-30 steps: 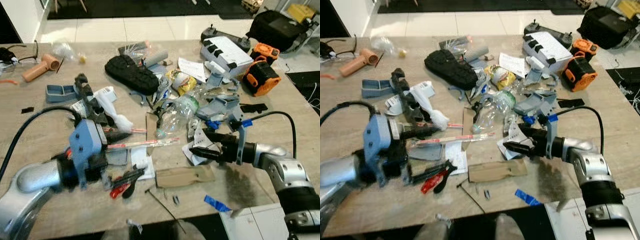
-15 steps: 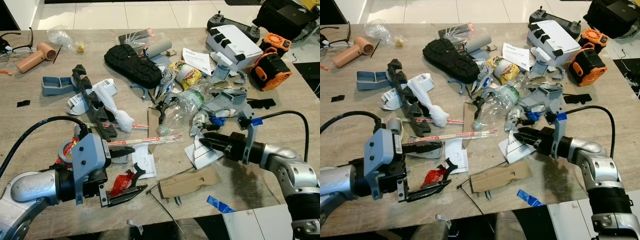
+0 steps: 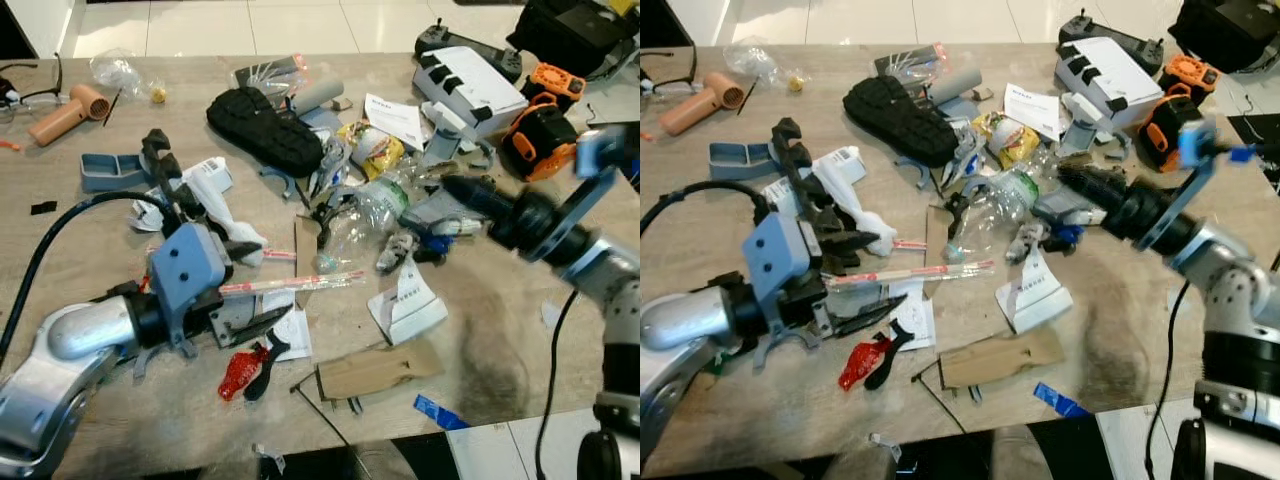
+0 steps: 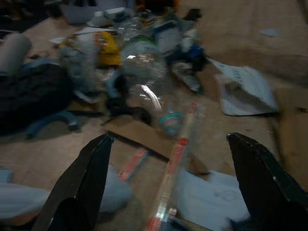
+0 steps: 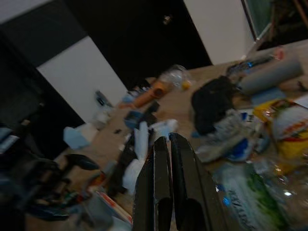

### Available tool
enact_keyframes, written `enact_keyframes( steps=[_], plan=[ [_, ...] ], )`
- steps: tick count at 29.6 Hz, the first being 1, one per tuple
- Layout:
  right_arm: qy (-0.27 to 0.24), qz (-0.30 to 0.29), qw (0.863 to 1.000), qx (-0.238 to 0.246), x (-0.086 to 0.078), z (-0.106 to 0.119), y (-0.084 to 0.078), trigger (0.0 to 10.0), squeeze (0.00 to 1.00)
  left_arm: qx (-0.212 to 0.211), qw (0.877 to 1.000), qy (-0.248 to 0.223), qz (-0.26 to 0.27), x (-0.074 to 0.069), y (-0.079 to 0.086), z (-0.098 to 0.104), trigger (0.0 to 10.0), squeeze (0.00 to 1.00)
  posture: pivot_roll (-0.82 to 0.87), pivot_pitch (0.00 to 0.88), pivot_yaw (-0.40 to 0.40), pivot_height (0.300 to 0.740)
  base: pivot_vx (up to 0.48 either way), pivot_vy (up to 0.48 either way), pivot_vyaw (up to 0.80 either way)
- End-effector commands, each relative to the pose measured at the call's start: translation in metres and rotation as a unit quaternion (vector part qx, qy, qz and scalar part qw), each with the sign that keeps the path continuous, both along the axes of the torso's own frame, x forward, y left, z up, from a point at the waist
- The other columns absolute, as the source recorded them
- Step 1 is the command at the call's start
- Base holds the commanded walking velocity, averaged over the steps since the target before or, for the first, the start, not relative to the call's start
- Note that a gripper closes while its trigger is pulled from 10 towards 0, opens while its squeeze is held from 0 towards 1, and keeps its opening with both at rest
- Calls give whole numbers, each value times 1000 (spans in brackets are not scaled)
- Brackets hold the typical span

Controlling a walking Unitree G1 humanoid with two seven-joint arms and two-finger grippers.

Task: Picking trash to rubbish bin

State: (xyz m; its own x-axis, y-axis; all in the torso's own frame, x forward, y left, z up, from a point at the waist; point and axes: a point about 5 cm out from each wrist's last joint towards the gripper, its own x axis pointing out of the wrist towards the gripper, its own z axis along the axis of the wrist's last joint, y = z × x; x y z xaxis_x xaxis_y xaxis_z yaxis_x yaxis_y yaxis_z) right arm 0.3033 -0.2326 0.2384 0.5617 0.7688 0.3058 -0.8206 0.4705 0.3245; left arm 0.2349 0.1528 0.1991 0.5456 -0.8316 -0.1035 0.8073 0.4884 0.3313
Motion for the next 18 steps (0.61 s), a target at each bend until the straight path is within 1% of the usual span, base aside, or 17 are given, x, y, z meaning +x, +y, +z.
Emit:
enact_keyframes(
  steps=[1,2,4,5,6,7,8,9,10,11,12,13,14,16,18],
  plan=[
    [-11,4,1000,16,0,7,1,0,0,-13,1000,-8,6,8,-6,-3,10000,0,-39,58,-36,740,0,0,0],
    [-12,20,1000,1,-1,7,10,0,0,-29,999,-23,15,19,-9,1,10000,0,-40,35,-30,740,0,0,0],
    [-10,28,999,-25,-5,1,17,0,0,-39,999,-30,18,23,-11,4,10000,0,-40,35,-30,740,0,0,0],
    [-10,28,999,-25,-5,1,17,0,0,-39,999,-30,18,23,-11,4,10000,0,-40,35,-30,740,0,0,0],
    [8,5,996,-89,0,-13,23,4431,0,-42,998,-36,21,32,-12,5,10000,0,-57,0,-13,740,0,0,0],
    [15,-12,992,-126,2,-21,23,10000,0,-39,998,-39,21,34,-14,4,10000,0,-57,0,-13,740,0,0,0],
    [20,-22,988,-151,4,-26,23,10000,0,-37,998,-41,21,36,-14,4,10000,0,-58,0,-12,740,0,0,0],
    [20,-22,988,-151,4,-26,23,10000,0,-37,998,-41,21,36,-14,4,10000,0,-58,0,-12,740,0,0,0],
    [33,-42,983,-174,6,-32,20,10000,0,-35,998,-42,21,38,-15,4,10000,0,-60,0,-6,740,0,0,0],
    [42,-54,980,-186,9,-35,18,10000,0,-35,998,-43,21,39,-15,4,10000,0,-62,0,-4,740,0,0,0],
    [59,-87,976,-192,15,-39,10,10000,8,-33,998,-47,22,42,-16,4,10000,0,-65,0,2,740,0,0,0],
    [65,-103,974,-191,17,-41,5,10000,8,-32,998,-49,22,43,-16,4,10000,0,-65,0,2,740,0,0,0],
    [69,-114,973,-189,19,-42,2,10000,1000,-31,998,-51,23,44,-16,4,10000,0,-65,0,2,740,0,0,0],
    [69,-114,973,-189,20,-42,0,10000,1000,-35,998,-55,23,45,-16,6,10000,0,-58,0,7,740,0,0,0],
    [82,-113,971,-195,24,-49,2,10000,1000,-35,997,-58,24,45,-14,8,10000,0,-53,0,7,740,0,0,0]
  ],
)
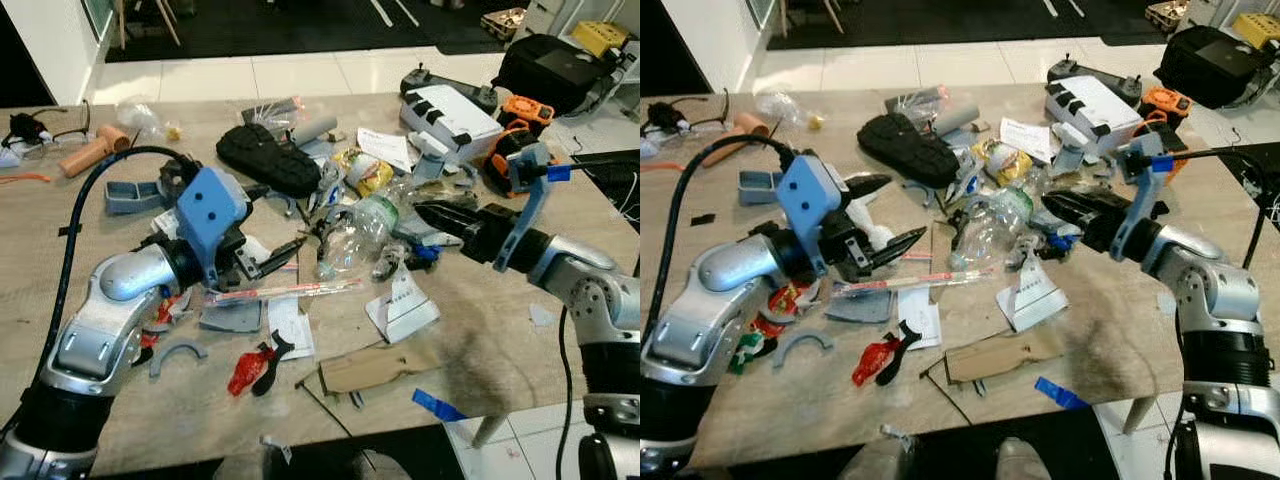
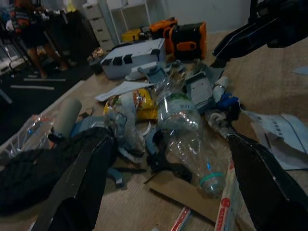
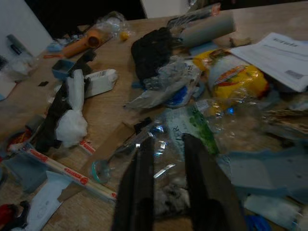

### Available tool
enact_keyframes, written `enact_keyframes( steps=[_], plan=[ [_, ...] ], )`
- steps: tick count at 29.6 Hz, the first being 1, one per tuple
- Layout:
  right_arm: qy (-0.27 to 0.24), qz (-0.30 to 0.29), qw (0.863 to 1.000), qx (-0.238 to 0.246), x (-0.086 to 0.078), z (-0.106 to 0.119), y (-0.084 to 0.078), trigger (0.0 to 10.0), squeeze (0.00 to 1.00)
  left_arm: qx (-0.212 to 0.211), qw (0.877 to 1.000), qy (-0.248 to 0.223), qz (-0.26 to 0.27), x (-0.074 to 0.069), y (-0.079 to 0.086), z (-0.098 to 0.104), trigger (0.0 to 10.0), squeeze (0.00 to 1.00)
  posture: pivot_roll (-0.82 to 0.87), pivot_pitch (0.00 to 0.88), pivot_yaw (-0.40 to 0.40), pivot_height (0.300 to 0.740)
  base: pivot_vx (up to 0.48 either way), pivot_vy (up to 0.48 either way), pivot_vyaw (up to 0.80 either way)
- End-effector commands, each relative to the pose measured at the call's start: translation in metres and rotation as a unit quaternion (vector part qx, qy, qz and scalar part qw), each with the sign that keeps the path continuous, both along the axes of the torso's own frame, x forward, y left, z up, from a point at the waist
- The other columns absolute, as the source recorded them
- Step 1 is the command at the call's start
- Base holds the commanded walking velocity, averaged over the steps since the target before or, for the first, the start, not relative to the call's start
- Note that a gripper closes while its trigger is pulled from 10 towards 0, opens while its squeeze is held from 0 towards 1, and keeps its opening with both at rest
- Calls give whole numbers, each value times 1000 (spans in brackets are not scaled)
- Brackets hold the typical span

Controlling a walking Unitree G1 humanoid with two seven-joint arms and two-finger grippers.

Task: Picking trash to rubbish bin

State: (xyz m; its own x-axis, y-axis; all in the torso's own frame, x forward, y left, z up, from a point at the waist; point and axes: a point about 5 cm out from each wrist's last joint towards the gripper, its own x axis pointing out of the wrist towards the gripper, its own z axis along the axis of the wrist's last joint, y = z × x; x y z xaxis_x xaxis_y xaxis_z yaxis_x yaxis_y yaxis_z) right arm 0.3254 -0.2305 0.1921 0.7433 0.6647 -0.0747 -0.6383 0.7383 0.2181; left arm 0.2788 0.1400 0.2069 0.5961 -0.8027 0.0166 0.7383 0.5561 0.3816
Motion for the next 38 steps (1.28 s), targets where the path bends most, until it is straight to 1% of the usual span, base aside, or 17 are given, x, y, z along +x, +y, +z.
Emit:
enact_keyframes(
  steps=[1,3,4,6,7,10,11,15,18,23,27,30,31,32,33,34,38],
  plan=[
    [5,-4,1000,-13,3,-5,0,10000,1000,0,1000,-3,-3,2,0,0,10000,0,-53,0,7,740,0,0,0],
    [29,17,999,-21,2,-17,9,10000,1000,2,1000,0,-4,-5,3,1,10000,0,-26,44,-9,740,0,0,0],
    [29,17,999,-21,2,-17,9,10000,1000,2,1000,0,-4,-5,3,1,10000,0,-26,44,-9,740,0,0,0],
    [53,48,997,-40,0,-30,20,10000,1000,4,1000,6,-6,-15,5,0,10000,0,-17,77,-21,740,0,0,0],
    [53,48,997,-40,0,-30,20,10000,1000,4,1000,6,-6,-15,5,0,10000,0,-17,77,-21,740,0,0,0],
    [68,70,994,-53,-2,-35,24,10000,1000,-2,1000,11,-11,-26,4,-1,10000,0,-5,122,-38,740,0,0,0],
    [72,77,993,-57,-1,-36,25,10000,1000,-4,1000,13,-12,-28,4,-1,10000,0,-5,122,-38,740,0,0,0],
    [81,96,990,-62,-2,-37,27,10000,1000,-5,1000,18,-12,-33,3,-2,10000,0,8,144,-51,740,0,0,0],
    [96,130,983,-82,-9,-37,30,10000,1000,-9,1000,25,-10,-42,2,-2,10000,0,14,170,-60,740,0,0,0],
    [133,166,971,-108,-17,-43,33,10000,1000,-7,999,36,-8,-50,3,-3,10000,0,18,198,-66,740,0,0,0],
    [156,184,965,-103,-22,-48,38,10000,1000,-8,999,45,-5,-56,5,-1,10000,0,26,224,-67,740,0,0,0],
    [162,214,959,-94,-26,-47,42,10000,1000,-4,999,52,-4,-60,5,-3,10000,0,30,237,-68,740,0,0,0],
    [161,221,958,-90,-27,-45,44,10000,404,-3,999,54,-4,-62,5,-2,10000,0,29,242,-71,740,0,0,0],
    [161,221,958,-90,-27,-45,44,10000,404,-3,999,54,-4,-62,5,-2,10000,0,29,242,-71,740,0,0,0],
    [161,222,958,-89,-27,-44,44,10000,243,-3,998,56,-5,-63,5,-2,10000,0,29,242,-71,740,0,0,0],
    [158,215,959,-95,-24,-44,44,10000,0,-2,998,58,-4,-64,5,-2,10000,0,29,245,-72,740,0,0,0],
    [166,208,958,-105,-24,-48,42,10000,0,-3,998,61,-3,-65,4,-1,10000,0,34,249,-75,740,0,0,0]
  ],
)
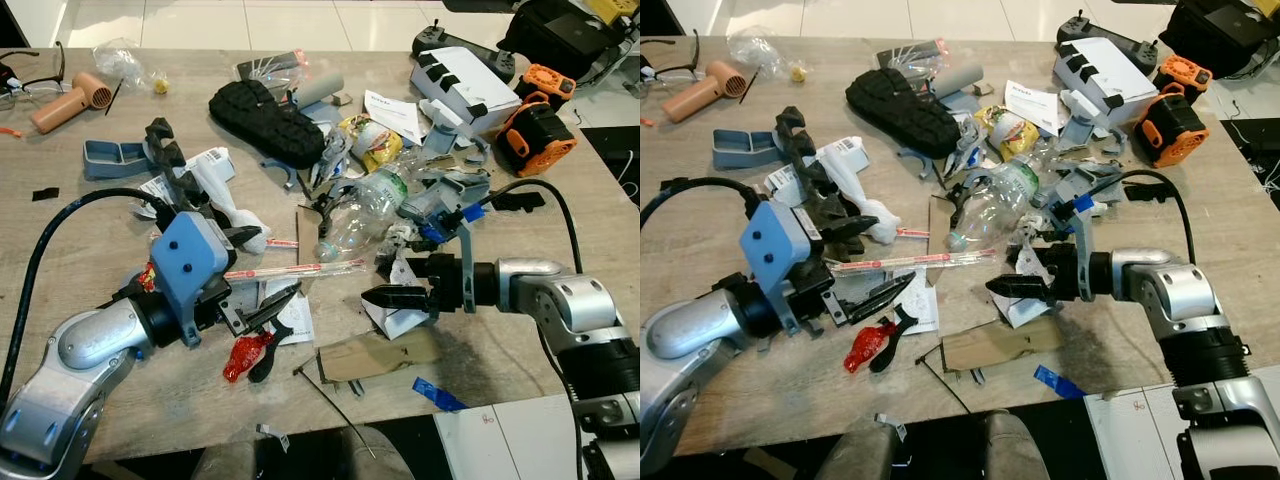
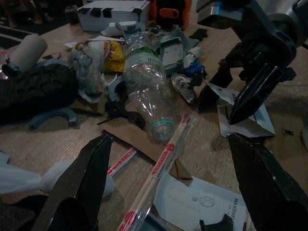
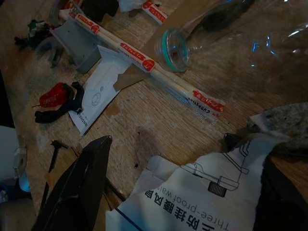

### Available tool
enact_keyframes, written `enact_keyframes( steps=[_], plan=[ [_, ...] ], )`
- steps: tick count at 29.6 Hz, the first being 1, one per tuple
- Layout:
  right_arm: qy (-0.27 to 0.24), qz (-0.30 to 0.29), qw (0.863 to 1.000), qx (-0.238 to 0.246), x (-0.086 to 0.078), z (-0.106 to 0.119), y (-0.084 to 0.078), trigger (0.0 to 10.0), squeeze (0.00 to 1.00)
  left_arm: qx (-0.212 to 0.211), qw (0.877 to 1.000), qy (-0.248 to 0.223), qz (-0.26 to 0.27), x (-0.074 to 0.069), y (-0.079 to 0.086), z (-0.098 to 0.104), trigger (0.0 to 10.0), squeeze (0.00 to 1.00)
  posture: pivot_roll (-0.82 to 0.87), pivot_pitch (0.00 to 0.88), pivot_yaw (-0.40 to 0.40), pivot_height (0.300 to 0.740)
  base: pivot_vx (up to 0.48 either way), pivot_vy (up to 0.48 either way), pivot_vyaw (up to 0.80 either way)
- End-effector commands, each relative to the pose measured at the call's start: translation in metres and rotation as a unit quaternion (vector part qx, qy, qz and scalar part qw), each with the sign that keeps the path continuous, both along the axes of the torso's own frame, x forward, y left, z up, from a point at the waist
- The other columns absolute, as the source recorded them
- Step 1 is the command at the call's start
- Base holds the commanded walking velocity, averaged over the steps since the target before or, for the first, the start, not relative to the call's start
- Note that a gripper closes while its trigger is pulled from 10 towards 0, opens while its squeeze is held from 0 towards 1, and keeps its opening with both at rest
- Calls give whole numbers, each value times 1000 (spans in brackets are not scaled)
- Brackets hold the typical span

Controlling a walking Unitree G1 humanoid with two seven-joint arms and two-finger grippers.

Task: Picking trash to rubbish bin

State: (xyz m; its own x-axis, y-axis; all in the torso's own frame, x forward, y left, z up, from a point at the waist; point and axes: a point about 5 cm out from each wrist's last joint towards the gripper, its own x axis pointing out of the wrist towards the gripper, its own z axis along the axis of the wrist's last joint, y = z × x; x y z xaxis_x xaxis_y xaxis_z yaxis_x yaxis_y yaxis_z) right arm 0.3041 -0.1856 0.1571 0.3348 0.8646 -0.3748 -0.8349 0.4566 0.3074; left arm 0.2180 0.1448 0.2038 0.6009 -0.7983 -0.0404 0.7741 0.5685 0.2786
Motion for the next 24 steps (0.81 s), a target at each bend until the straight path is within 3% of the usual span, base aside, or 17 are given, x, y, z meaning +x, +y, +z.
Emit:
enact_keyframes(
  steps=[1,4,5,7,8,10,16,23,24],
  plan=[
    [29,-11,999,-26,-3,-16,-3,10000,0,7,1000,0,-7,-5,-1,2,10000,0,35,250,-75,740,0,0,0],
    [36,-7,998,-45,-5,-21,-4,10000,0,7,1000,2,-6,-6,-1,2,10000,0,34,250,-76,740,0,0,0],
    [36,-4,995,-93,-5,-29,-7,10000,0,8,1000,5,-6,-7,-2,1,10000,0,33,249,-77,740,0,0,0],
    [22,0,990,-139,-4,-33,-11,10000,0,8,1000,6,-7,-8,-2,0,10000,0,33,249,-77,740,0,0,0],
    [-2,15,981,-193,-3,-37,-14,10000,0,8,1000,7,-7,-8,-3,0,10000,0,30,245,-78,740,0,0,0],
    [-28,29,971,-236,-1,-37,-17,10000,0,5,1000,8,-8,-7,-4,1,10000,0,29,242,-79,740,0,0,0],
    [-68,60,950,-298,3,-36,-17,10000,0,4,1000,8,-9,-7,-6,0,10000,0,26,235,-85,740,0,0,0],
    [-59,49,955,-287,6,-39,-16,10000,0,3,1000,7,-4,-7,-5,1,10000,0,27,237,-91,740,0,0,0],
    [-55,46,956,-284,6,-40,-17,6706,0,3,1000,7,-4,-7,-5,1,10000,0,28,238,-92,740,0,0,0]
  ],
)
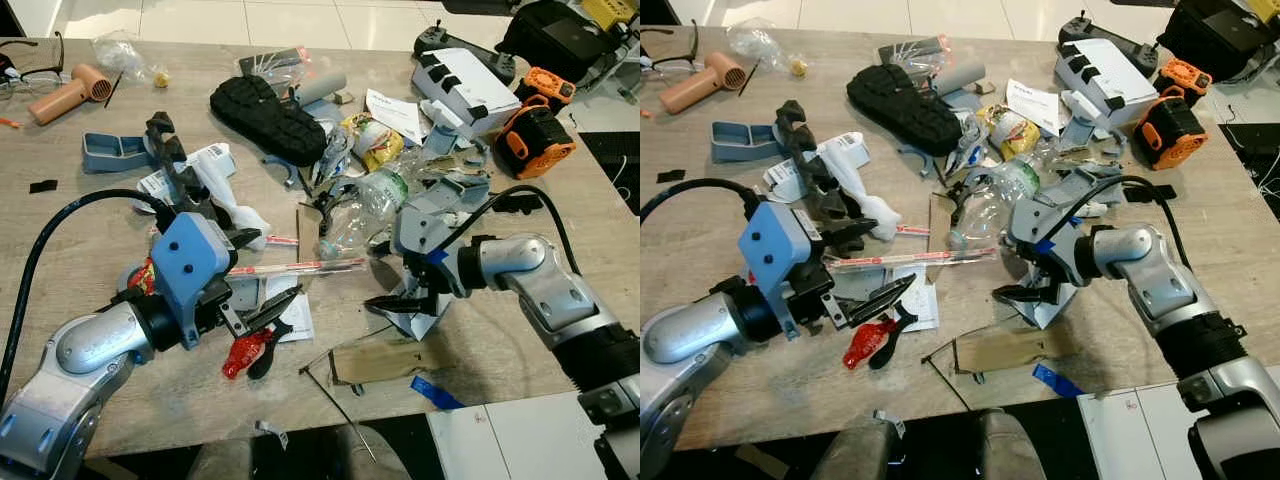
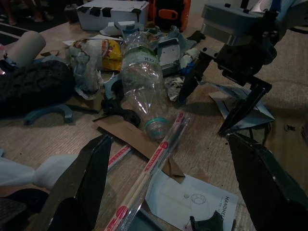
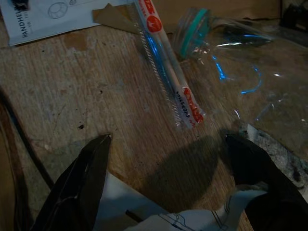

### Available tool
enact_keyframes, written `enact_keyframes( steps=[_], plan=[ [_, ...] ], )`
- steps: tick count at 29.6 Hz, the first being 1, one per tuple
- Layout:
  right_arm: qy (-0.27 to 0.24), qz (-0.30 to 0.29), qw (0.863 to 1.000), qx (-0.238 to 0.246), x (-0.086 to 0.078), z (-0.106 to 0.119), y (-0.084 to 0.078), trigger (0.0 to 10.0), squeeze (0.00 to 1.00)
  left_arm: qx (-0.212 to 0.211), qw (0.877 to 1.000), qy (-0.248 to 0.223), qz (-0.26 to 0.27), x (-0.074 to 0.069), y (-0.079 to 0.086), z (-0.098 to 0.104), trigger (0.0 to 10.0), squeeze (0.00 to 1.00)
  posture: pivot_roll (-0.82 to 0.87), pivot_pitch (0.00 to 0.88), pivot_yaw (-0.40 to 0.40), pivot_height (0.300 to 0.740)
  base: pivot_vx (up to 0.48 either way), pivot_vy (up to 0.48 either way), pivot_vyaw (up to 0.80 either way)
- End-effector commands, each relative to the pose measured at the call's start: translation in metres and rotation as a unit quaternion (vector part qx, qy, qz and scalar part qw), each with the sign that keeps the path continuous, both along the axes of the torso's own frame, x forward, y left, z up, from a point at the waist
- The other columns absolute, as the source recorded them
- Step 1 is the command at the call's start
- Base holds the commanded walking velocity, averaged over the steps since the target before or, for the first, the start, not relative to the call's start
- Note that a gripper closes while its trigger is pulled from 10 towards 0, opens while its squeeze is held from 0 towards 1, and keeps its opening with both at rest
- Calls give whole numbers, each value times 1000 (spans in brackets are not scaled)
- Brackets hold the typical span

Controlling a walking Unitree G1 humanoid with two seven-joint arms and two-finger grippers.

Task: Picking trash to rubbish bin

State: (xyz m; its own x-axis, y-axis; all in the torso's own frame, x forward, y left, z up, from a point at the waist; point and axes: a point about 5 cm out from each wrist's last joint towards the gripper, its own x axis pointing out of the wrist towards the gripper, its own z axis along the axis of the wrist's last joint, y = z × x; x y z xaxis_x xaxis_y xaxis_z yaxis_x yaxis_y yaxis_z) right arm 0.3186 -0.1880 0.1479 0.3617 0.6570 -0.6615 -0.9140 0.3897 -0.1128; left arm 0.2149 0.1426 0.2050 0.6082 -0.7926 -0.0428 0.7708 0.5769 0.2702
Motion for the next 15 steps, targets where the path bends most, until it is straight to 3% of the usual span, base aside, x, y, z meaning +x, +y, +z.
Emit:
enact_keyframes(
  steps=[1,2,3,4,11,15],
  plan=[
    [56,-41,996,-47,-9,-31,-14,6706,0,5,1000,3,-8,-4,-3,0,10000,0,28,238,-92,740,0,0,0],
    [56,-41,996,-47,-9,-31,-14,6706,0,5,1000,3,-8,-4,-3,0,10000,0,28,238,-92,740,0,0,0],
    [59,-43,996,-46,-9,-31,-15,8667,0,5,1000,3,-8,-4,-3,0,10000,0,28,238,-92,740,0,0,0],
    [62,-49,996,-43,-8,-31,-16,10000,0,5,1000,3,-8,-4,-3,-1,10000,0,24,239,-93,740,0,0,0],
    [59,-75,995,-30,-2,-25,-23,10000,0,5,1000,3,-7,-3,-3,-1,10000,0,22,238,-92,740,0,0,0],
    [27,-105,994,-10,9,-6,-30,10000,0,5,1000,2,-6,-3,-3,-1,10000,0,22,236,-92,740,0,0,0]
  ],
)
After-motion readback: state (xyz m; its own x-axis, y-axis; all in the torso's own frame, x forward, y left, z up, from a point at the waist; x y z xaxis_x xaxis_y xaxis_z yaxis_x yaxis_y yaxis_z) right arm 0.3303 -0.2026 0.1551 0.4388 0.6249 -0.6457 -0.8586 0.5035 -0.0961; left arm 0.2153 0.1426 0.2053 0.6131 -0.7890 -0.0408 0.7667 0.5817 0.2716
